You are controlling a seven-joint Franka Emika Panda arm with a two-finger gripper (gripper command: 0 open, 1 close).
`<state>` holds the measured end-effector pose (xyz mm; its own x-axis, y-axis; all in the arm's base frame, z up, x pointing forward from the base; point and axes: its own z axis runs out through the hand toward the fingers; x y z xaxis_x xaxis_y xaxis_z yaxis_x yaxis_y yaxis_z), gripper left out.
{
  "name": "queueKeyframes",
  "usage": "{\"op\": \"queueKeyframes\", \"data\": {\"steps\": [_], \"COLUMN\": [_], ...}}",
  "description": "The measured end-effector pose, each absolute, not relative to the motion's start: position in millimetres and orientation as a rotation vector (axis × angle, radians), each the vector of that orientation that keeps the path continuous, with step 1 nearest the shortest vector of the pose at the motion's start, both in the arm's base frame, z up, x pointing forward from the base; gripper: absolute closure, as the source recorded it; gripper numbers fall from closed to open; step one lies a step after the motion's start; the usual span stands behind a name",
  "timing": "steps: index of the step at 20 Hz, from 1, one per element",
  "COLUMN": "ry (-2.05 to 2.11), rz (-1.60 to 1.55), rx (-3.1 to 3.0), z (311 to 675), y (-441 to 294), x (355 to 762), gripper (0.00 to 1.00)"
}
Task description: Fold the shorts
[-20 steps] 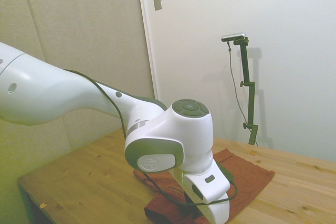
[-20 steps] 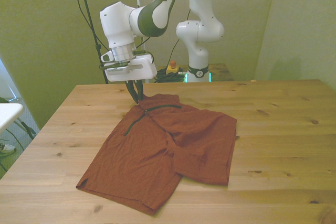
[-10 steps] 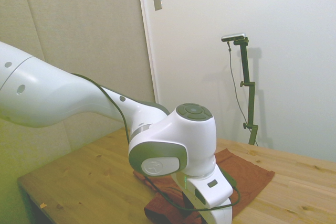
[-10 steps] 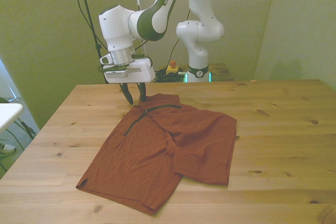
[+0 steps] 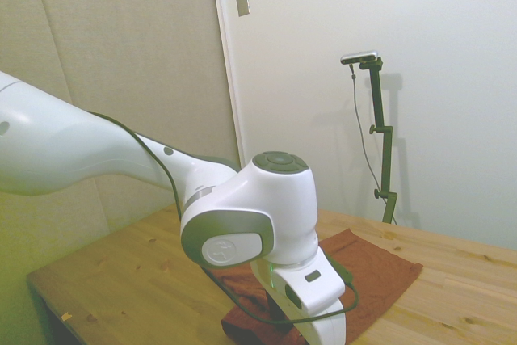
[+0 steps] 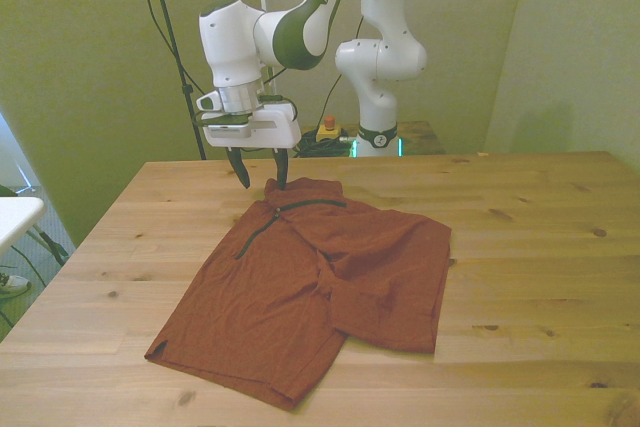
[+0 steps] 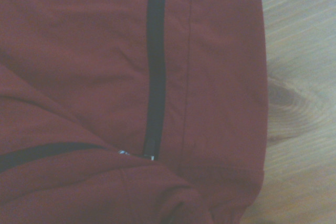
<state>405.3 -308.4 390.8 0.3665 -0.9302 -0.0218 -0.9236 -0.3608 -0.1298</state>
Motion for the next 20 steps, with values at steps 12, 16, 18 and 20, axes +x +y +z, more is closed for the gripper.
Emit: {"op": "queueKeyframes", "data": {"steps": [12, 16, 18, 20], "ry": [1.296, 1.008, 0.859, 0.729], "rz": [-0.641, -0.882, -1.005, -1.128], "rx": [-3.066, -3.237, -3.302, -3.341], "z": [445.9, 415.4, 397.9, 386.4], "y": [-71.0, 2.2, 24.4, 35.7], "x": [440.1, 450.8, 448.1, 442.9], "gripper": [0.0, 0.0, 0.0, 0.0]}}
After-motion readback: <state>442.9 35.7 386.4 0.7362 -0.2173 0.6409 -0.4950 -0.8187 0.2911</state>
